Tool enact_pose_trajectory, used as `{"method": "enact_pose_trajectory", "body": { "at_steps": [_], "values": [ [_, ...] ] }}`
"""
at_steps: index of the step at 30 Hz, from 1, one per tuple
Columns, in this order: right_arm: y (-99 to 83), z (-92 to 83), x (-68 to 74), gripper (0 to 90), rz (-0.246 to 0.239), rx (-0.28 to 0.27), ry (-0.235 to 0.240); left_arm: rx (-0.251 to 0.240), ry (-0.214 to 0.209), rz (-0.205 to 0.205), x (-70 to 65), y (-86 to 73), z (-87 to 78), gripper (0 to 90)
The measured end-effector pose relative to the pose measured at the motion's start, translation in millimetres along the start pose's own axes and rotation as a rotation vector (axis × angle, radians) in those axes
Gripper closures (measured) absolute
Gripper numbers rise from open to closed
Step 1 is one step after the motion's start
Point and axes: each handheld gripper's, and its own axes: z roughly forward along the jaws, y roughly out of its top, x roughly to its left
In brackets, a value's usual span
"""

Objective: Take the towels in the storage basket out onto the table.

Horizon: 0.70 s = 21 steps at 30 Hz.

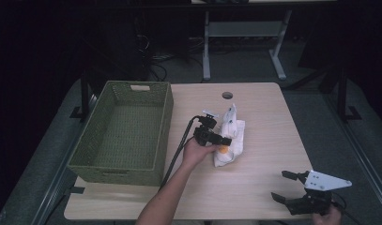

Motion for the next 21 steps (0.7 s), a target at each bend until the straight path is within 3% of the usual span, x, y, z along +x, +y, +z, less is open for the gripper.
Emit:
{"method": "enact_pose_trajectory", "body": {
  "at_steps": [2, 8, 12, 21],
  "values": [
    [0.0, 0.0, 0.1, 13.8, 0.002, 0.001, 0.0, -0.02, -0.002, -0.001, 0.7, -1.0, -3.8, 43.5],
    [0.2, 0.8, 0.1, 13.8, 0.0, 0.004, -0.001, -0.064, 0.014, -0.013, -0.5, -5.7, -16.0, 28.0],
    [0.3, 1.0, 0.3, 13.8, 0.001, 0.006, -0.002, -0.109, 0.002, -0.028, -2.2, -12.3, -24.8, 27.5],
    [0.6, 1.4, 1.4, 13.8, 0.002, 0.01, -0.001, -0.145, -0.018, 0.009, -6.4, -31.2, -44.8, 27.8]
  ]
}}
